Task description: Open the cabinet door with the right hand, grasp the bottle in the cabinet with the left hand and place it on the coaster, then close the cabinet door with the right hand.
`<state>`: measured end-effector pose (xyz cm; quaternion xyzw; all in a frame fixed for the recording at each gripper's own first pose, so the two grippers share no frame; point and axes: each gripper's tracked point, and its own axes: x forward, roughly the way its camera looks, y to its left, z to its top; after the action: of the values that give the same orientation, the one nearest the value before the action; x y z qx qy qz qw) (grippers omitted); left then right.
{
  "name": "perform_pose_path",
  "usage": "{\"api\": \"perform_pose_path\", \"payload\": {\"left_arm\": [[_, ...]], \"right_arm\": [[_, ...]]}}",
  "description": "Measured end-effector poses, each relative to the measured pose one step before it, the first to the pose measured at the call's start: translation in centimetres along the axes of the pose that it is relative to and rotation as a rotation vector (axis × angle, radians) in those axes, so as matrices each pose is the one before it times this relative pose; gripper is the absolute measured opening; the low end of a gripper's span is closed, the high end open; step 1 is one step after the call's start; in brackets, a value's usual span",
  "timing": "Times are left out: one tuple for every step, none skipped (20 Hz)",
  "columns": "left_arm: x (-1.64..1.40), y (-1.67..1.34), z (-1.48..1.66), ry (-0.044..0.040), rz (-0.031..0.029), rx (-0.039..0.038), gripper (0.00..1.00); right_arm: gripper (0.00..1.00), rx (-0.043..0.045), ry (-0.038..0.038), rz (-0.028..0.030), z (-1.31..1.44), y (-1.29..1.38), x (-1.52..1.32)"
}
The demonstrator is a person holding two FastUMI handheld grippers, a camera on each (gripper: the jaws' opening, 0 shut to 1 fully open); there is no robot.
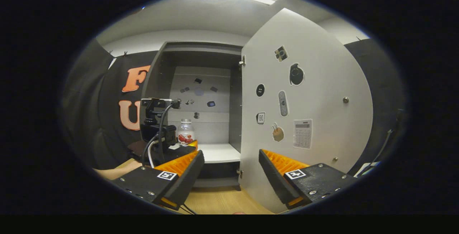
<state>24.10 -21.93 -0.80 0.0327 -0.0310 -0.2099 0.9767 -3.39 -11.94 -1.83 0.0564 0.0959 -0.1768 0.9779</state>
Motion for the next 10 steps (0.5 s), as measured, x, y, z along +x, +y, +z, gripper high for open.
{"api": "perform_pose_path", "payload": {"left_arm": [[0.337, 0.030, -0.159, 0.00308, 0.00215, -0.00195, 0.95], [0.248, 0.054, -0.164, 0.00301, 0.00188, 0.00083, 0.95], [0.231, 0.129, -0.082, 0.00123, 0.00290, 0.00246, 0.95], [0.206, 0.199, -0.010, 0.00031, 0.00611, 0.00363, 0.95], [0.211, 0.070, -0.135, 0.00027, 0.00795, 0.00396, 0.95], [0.106, 0.074, 0.011, -0.00071, 0.00485, 0.00260, 0.94], [0.226, 0.180, -0.056, -0.00041, 0.00370, 0.00173, 0.95], [0.010, -0.025, -0.025, -0.00009, 0.00010, 0.00116, 0.95], [0.057, -0.132, 0.014, 0.00253, -0.00008, 0.00147, 0.95], [-0.010, -0.076, -0.112, 0.00154, 0.00123, 0.00087, 0.95]], "right_arm": [[0.94, -0.01916, -0.00145, -0.00663, 0.081, -0.087, -0.076], [0.94, -0.01733, -0.00085, -0.00489, 0.102, -0.088, -0.042], [0.94, -0.01282, 0.00209, -0.00218, 0.040, -0.022, -0.058], [0.94, -0.00824, -0.00087, 0.00089, 0.099, -0.040, 0.018], [0.94, -0.00494, -0.00808, -0.00432, 0.162, -0.095, 0.044], [0.94, -0.00529, -0.00831, -0.00810, 0.196, -0.194, 0.015], [0.94, -0.00400, -0.00421, -0.00549, 0.044, -0.146, -0.067], [0.95, -0.00212, -0.00165, -0.00075, -0.004, -0.088, -0.168], [0.94, -0.00180, 0.00212, -0.00064, -0.060, -0.033, -0.192], [0.94, -0.00153, 0.00287, 0.00079, -0.089, -0.180, -0.072]]}}
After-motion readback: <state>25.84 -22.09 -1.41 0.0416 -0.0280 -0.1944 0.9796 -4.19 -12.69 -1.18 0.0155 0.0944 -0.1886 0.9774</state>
